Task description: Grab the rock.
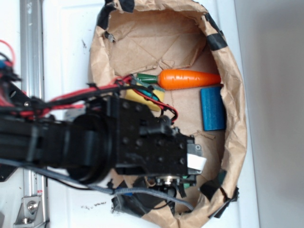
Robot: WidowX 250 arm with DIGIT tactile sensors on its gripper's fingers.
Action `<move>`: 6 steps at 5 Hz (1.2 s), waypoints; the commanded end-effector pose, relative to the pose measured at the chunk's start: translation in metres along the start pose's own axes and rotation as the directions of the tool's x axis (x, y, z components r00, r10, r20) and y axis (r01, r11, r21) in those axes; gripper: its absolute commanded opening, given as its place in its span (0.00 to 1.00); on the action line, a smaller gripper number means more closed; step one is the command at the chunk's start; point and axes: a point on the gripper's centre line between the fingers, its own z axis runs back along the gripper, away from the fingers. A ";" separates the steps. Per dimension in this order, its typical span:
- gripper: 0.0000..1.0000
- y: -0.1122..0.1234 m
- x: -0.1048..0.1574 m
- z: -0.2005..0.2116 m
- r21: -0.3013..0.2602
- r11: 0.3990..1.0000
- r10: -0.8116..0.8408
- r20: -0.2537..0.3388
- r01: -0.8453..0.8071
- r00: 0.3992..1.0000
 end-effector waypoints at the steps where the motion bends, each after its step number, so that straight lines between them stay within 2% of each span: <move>1: 0.00 0.011 0.002 0.023 -0.048 0.999 -0.008 0.062 0.011 0.998; 2: 0.00 0.018 0.002 0.040 -0.067 0.998 -0.014 0.080 0.019 0.997; 3: 0.00 0.032 -0.002 0.071 -0.031 0.997 -0.068 0.178 0.075 0.982; 4: 0.00 0.056 0.001 0.104 0.083 0.992 -0.111 0.214 0.095 0.971; 5: 0.00 0.081 0.001 0.135 0.140 0.988 -0.107 0.265 0.071 0.958; 6: 0.00 0.088 0.010 0.154 0.174 0.978 -0.165 0.280 0.119 0.946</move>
